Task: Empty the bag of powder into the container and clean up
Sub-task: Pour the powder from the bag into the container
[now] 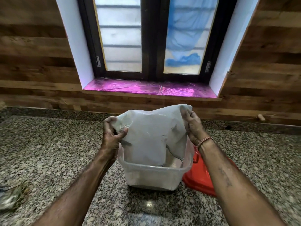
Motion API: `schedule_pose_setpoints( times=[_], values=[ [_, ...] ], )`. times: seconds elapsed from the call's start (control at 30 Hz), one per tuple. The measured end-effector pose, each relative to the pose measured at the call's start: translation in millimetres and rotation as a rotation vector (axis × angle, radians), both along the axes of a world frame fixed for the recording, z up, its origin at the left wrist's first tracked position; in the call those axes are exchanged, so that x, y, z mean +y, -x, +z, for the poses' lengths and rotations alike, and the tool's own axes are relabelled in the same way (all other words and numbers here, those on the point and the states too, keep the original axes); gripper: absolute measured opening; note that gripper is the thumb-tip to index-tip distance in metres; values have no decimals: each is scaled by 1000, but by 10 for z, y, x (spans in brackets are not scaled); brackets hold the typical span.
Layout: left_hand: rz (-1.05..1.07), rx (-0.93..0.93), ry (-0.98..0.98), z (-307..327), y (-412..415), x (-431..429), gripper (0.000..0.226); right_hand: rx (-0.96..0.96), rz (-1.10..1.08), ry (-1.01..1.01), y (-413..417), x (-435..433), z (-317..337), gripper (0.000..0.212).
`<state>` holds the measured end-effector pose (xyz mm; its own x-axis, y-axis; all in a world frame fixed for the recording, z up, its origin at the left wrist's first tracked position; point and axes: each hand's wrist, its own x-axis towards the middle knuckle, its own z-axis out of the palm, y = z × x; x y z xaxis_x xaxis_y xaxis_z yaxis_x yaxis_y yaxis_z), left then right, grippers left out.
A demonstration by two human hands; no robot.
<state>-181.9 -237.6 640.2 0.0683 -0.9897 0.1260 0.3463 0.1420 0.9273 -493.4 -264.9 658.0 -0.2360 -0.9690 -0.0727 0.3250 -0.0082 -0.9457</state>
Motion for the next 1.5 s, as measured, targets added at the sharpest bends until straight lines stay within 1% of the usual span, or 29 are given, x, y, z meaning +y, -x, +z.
schedule_pose_setpoints(
  times=[0.07,0.1,0.17,0.23,0.3,0.37,0.43,0.47,0.5,0.53,0.57,0.63,0.7,0.73,0.83,0.87,1.0,1.07,1.13,1.2,1.27,1.3,1.33,1.4,1.5],
  values=[
    [22,25,-7,11,8,-7,79,-5,-5,11,36,13,13,44],
    [22,30,-9,19,11,-13,85,-7,-6,24,52,15,17,37],
    [17,8,3,43,19,-12,86,10,-19,56,86,27,35,33],
    [36,-31,19,40,10,-21,80,39,-34,80,94,65,76,31],
    [37,-62,32,41,1,-8,76,73,-27,77,102,119,99,25],
    [28,-62,34,53,1,16,72,102,-21,75,132,135,91,31],
    [30,-6,23,95,18,54,62,97,-14,87,156,151,101,38],
    [38,28,14,122,31,70,56,100,-7,88,163,157,121,44],
    [57,46,7,132,42,74,52,113,3,84,166,163,144,55],
    [84,42,5,133,47,72,48,141,8,74,164,160,165,66],
    [114,27,8,129,51,71,42,167,17,79,163,151,188,71],
    [162,11,13,113,48,70,30,189,59,109,194,117,198,73],
    [176,11,20,111,53,68,25,227,100,116,213,124,255,62],
    [175,11,21,120,56,77,25,259,121,117,226,129,280,51],
    [195,-8,18,125,70,88,26,394,134,97,270,109,322,7],
    [201,-15,18,138,76,98,26,448,121,99,282,89,320,6],
    [187,-89,31,182,81,140,28,653,59,117,311,27,301,24],
    [169,-184,32,202,28,153,25,719,7,139,336,-11,264,27],
    [177,-374,31,218,-31,132,19,736,-20,164,361,-28,232,28],
    [233,-648,34,268,-49,104,13,729,-16,168,368,-13,228,28],
    [335,-1005,111,360,12,93,25,719,8,182,357,1,249,26],
    [362,-1144,178,418,82,97,29,726,17,192,340,2,265,25],
    [366,-1224,248,482,174,100,32,741,25,199,314,7,288,25],
    [310,-1287,326,564,357,82,39,766,37,212,253,2,337,24],
    [225,-1285,312,586,562,78,55,814,28,244,186,-27,393,23]
  ],
)
